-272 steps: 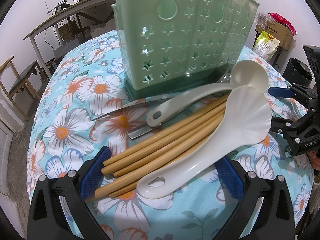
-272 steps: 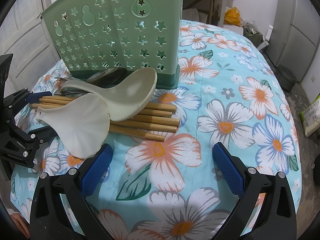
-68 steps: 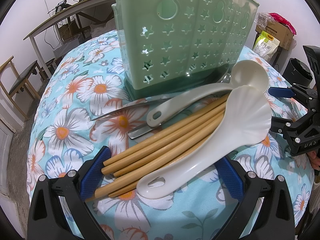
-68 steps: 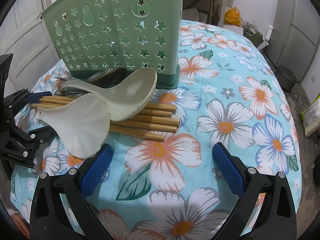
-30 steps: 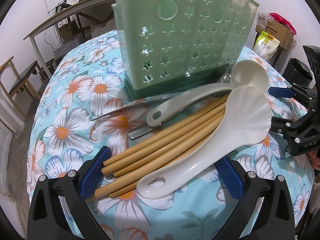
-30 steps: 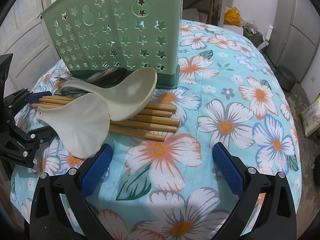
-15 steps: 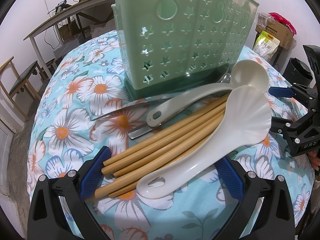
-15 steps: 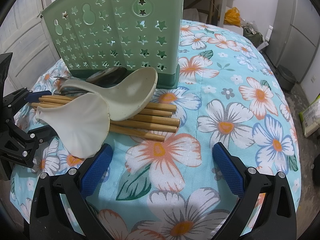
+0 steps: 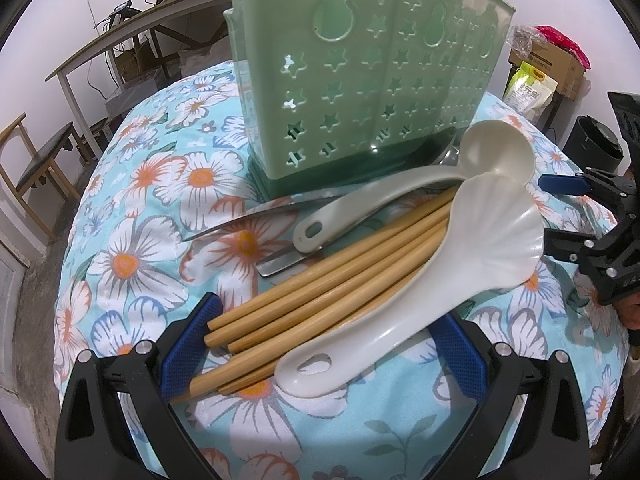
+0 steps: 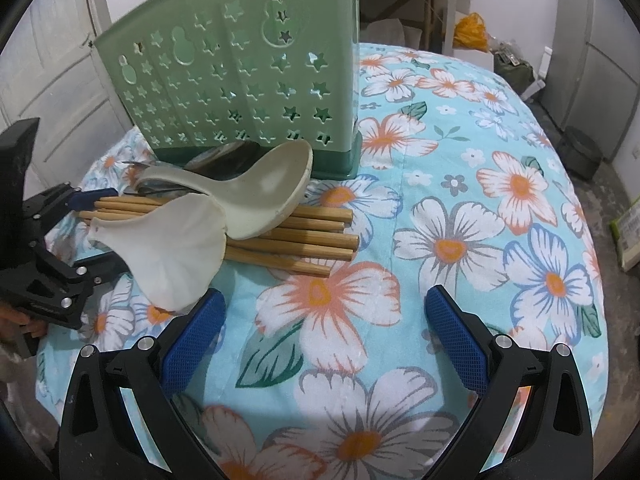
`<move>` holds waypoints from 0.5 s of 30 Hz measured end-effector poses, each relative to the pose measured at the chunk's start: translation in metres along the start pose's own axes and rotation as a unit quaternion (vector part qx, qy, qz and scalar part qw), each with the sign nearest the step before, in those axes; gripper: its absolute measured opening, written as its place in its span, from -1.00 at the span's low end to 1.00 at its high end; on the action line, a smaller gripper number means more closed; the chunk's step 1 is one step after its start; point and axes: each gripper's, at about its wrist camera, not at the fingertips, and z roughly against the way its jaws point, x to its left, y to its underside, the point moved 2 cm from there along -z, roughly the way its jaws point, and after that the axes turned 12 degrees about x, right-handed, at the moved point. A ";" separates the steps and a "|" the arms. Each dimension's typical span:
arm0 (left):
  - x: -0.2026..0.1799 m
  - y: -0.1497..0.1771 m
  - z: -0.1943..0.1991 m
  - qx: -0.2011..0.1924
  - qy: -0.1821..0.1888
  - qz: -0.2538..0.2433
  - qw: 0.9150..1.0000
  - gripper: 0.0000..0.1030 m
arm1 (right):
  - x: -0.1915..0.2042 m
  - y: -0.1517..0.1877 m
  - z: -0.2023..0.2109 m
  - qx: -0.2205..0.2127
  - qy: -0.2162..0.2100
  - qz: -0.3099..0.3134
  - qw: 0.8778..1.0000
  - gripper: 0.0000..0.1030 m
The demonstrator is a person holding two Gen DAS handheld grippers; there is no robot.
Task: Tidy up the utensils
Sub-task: 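Roll the right tool down and close it on the cream ladle handle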
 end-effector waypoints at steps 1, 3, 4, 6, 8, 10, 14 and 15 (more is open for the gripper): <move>0.000 0.000 0.000 0.000 0.000 0.000 1.000 0.92 | -0.001 0.001 0.001 0.000 -0.003 0.000 1.000 0.87; 0.002 0.002 0.002 0.000 0.001 0.000 1.000 0.92 | -0.004 0.003 0.004 -0.003 -0.007 0.000 1.000 0.86; 0.002 0.002 0.002 0.000 0.000 0.000 1.000 0.92 | -0.004 0.004 0.006 -0.007 -0.011 -0.001 1.000 0.86; 0.002 0.001 0.001 0.000 -0.001 -0.001 1.000 0.92 | -0.009 0.007 0.011 -0.017 -0.027 -0.011 0.999 0.81; 0.001 0.001 0.001 0.000 -0.001 -0.001 1.000 0.92 | -0.010 0.005 0.015 -0.022 -0.045 -0.025 0.998 0.68; 0.000 0.001 0.002 0.000 0.000 -0.001 1.000 0.92 | -0.017 0.002 0.024 -0.033 -0.075 -0.055 0.995 0.54; 0.001 0.001 0.002 0.000 0.000 -0.001 1.000 0.92 | -0.029 -0.014 0.031 -0.050 -0.089 -0.087 0.991 0.47; 0.001 0.001 0.001 0.000 0.001 0.000 1.000 0.92 | -0.034 -0.020 0.029 -0.049 -0.090 -0.095 0.990 0.40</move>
